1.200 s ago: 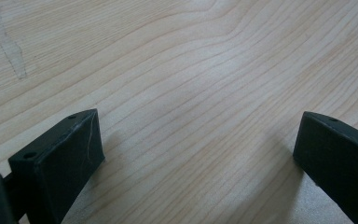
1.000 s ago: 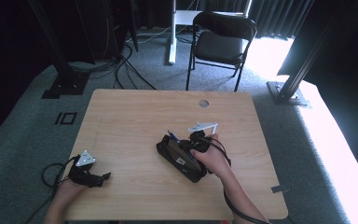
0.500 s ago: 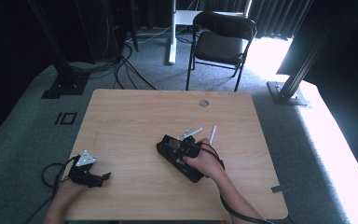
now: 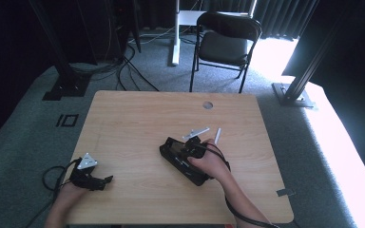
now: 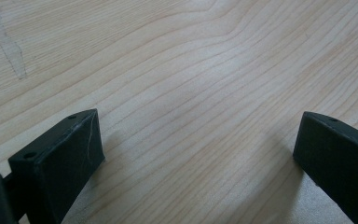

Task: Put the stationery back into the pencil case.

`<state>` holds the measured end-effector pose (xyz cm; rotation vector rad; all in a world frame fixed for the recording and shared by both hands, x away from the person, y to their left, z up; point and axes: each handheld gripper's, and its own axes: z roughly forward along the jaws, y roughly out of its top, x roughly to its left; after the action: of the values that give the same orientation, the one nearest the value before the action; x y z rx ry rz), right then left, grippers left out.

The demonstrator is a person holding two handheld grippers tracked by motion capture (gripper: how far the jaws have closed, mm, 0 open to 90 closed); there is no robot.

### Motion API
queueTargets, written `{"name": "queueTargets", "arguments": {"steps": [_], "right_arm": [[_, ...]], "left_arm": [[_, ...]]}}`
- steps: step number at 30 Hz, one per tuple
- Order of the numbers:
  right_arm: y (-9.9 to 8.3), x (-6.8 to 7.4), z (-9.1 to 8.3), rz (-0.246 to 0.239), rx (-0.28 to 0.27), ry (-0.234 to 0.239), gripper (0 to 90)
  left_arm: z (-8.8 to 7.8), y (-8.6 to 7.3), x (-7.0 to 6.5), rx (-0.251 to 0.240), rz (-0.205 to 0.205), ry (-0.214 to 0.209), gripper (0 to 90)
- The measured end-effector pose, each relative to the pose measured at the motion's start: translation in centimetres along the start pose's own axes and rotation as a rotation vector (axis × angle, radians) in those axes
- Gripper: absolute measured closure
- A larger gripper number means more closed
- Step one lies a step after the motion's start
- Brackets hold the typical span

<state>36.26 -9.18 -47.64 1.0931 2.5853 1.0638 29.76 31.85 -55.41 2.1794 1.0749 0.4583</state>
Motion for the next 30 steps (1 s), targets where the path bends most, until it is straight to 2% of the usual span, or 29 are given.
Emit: {"name": "queueTargets", "arguments": {"steps": [3, 6, 9, 11, 12, 16, 20, 22, 25, 30], "right_arm": [[0.4, -0.6, -1.5, 0.02, -0.057, -0.005, 72.2], [0.5, -2.1, -2.9, 0.057, -0.103, -0.044, 70.6], [0.2, -4.3, -3.7, 0.093, -0.126, -0.131, 68.1], [-0.2, -6.0, -3.8, 0.135, -0.121, -0.181, 65.7], [-0.6, -6.9, -3.7, 0.149, -0.116, -0.22, 65.6], [-2.3, -10.2, -2.7, 0.248, -0.086, -0.312, 64.1], [-3.7, -12.4, -1.1, 0.348, -0.076, -0.344, 61.5], [-4.0, -13.0, -0.4, 0.376, -0.06, -0.353, 62.2], [-4.2, -13.5, 0.5, 0.386, -0.034, -0.369, 64.4], [-4.4, -13.7, 1.4, 0.389, -0.002, -0.362, 68.3]], "left_arm": [[0.0, 0.0, 0.0, 0.0, 0.0, 0.0, 1.6], [0.0, 0.0, 0.0, 0.0, 0.0, 0.0, 1.6], [0.0, 0.0, 0.0, 0.001, 0.0, 0.0, 1.6], [0.0, 0.0, 0.0, 0.001, 0.0, 0.0, 1.6], [0.0, 0.0, 0.0, 0.001, 0.001, 0.0, 1.6], [0.0, 0.0, 0.0, 0.001, 0.0, 0.0, 1.6], [0.0, 0.0, 0.0, 0.001, 0.0, 0.0, 1.6], [0.0, 0.0, 0.0, 0.0, 0.0, 0.0, 1.6], [0.0, 0.0, 0.0, 0.001, 0.0, 0.0, 1.6], [0.0, 0.0, 0.0, 0.001, 0.001, 0.0, 1.6]]}}
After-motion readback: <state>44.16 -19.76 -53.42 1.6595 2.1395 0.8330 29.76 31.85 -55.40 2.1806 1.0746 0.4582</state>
